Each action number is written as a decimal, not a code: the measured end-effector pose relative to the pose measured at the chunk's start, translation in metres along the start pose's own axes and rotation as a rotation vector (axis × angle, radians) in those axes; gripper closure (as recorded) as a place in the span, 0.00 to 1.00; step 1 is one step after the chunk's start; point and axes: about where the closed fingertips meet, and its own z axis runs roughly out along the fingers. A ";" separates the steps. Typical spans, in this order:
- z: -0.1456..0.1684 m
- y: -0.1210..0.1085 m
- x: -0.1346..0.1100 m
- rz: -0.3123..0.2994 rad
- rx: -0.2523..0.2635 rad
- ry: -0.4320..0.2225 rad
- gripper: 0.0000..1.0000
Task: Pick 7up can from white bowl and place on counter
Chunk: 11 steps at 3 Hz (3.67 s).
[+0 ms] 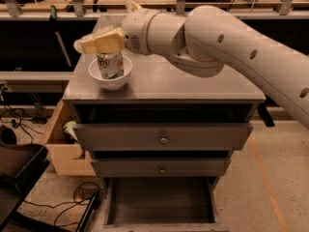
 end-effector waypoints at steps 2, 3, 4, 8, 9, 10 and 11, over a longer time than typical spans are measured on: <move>0.019 -0.019 0.050 0.085 0.020 0.007 0.00; 0.023 -0.020 0.068 0.097 -0.002 -0.004 0.00; 0.026 -0.017 0.086 0.116 -0.012 -0.012 0.00; 0.032 -0.002 0.100 0.125 -0.026 -0.017 0.95; 0.036 -0.004 0.083 0.110 -0.043 -0.017 1.00; 0.038 -0.014 0.027 0.089 -0.061 -0.039 1.00; 0.032 -0.042 -0.027 0.068 -0.037 -0.058 1.00</move>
Offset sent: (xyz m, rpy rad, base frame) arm 0.0465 -0.0032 -0.0771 0.0620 0.0935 -0.0096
